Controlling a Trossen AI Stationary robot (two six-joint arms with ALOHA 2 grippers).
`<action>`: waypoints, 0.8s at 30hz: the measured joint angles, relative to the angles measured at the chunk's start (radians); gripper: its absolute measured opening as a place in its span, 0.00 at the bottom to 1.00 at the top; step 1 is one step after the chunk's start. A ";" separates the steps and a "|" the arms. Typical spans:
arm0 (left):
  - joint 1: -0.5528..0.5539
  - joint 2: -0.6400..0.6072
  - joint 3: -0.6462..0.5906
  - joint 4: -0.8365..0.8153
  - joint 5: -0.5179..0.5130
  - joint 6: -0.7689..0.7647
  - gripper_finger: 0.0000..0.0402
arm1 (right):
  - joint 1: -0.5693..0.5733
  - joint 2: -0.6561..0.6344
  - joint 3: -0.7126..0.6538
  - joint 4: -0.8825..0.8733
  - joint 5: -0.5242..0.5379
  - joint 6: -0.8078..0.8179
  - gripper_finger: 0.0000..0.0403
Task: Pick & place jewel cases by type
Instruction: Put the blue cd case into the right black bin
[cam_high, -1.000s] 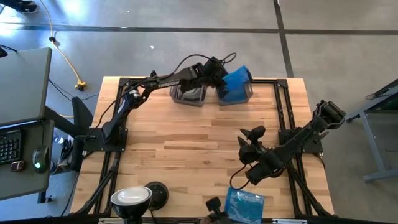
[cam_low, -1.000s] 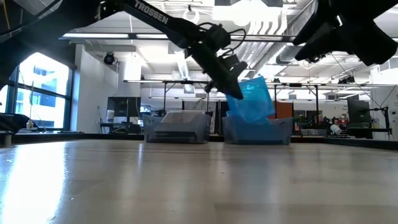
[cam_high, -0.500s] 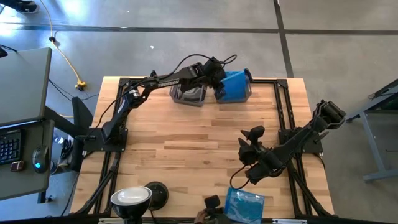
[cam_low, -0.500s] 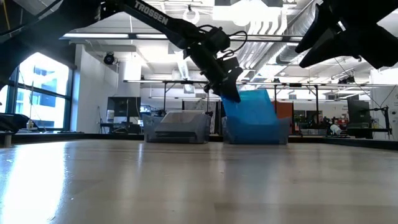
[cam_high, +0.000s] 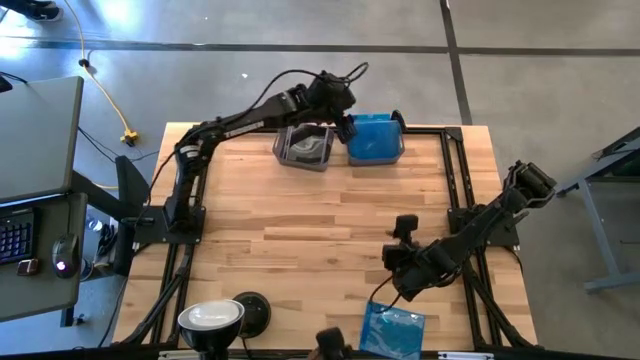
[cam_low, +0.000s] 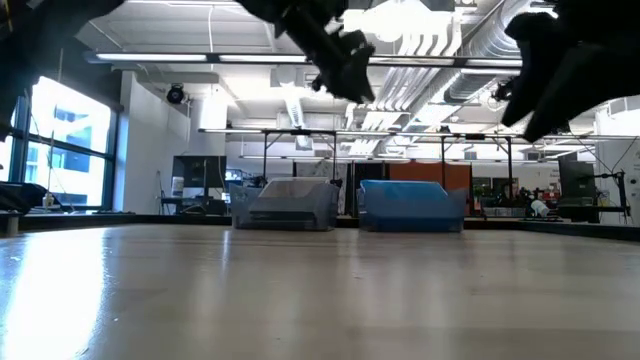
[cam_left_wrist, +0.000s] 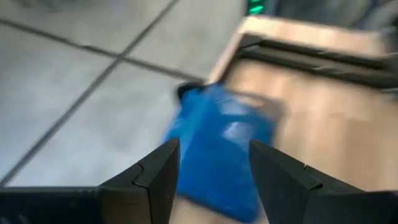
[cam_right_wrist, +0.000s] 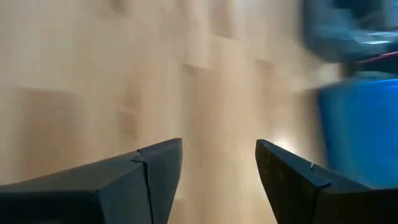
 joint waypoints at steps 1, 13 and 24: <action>-0.008 -0.015 0.000 -0.012 0.033 -0.007 0.47 | 0.007 0.001 0.000 0.038 -0.038 0.012 0.49; -0.176 -0.042 0.000 -0.126 0.229 0.028 0.46 | 0.223 0.092 0.000 0.453 -0.308 -0.074 0.49; -0.311 -0.052 -0.001 -0.146 0.191 0.024 0.46 | 0.365 0.319 0.001 0.642 -0.198 -0.083 0.49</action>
